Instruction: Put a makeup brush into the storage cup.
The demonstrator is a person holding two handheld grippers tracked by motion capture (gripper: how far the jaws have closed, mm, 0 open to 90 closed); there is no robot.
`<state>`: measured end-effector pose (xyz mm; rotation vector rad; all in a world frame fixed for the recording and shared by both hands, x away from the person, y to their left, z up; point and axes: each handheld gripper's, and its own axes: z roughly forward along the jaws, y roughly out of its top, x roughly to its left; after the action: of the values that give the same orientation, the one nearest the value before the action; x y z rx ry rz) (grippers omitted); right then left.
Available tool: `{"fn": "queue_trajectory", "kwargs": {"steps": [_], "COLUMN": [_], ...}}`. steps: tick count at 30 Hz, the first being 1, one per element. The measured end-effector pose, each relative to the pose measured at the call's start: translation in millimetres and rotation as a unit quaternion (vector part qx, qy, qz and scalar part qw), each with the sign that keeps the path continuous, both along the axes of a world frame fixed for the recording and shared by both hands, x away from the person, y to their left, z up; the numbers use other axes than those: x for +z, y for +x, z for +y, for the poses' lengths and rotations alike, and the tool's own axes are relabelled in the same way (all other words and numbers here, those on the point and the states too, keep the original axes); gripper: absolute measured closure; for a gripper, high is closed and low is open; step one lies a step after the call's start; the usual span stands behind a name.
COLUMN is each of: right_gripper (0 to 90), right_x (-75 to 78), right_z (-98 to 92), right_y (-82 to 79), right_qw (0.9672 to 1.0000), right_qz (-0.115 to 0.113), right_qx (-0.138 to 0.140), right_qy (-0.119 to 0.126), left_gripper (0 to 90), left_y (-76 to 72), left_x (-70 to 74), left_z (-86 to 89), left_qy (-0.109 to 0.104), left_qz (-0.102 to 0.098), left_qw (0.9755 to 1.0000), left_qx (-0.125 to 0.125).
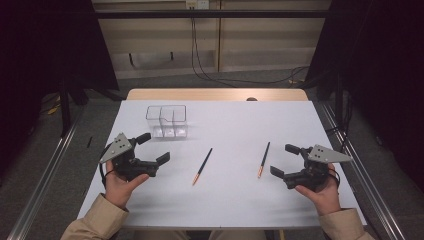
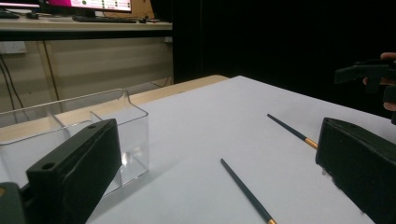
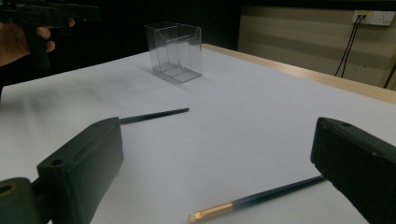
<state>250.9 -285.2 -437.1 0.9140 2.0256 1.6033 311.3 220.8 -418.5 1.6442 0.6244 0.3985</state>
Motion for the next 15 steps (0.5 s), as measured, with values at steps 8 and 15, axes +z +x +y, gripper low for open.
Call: {"fn": "queue_trajectory", "kwargs": {"steps": [8,15], "right_gripper": [2.0,2.1], "right_x": [1.1,0.8], "right_z": [-1.4,-2.1], "right_y": [-0.7,-1.0], "right_qw": [1.0,1.0], "right_qz": [-0.006,-0.007], "right_qx": [0.001,0.0], "right_qy": [0.005,0.006], "left_gripper": [0.0,0.0], "left_y": [9.8,18.0], "left_x": [2.0,0.6], "left_z": [-24.7,-47.9], "left_qy": [-0.001,0.001], "left_qz": [0.0,-0.003], "left_qw": [0.9999,0.9995], "left_qx": [-0.017,-0.032]}}
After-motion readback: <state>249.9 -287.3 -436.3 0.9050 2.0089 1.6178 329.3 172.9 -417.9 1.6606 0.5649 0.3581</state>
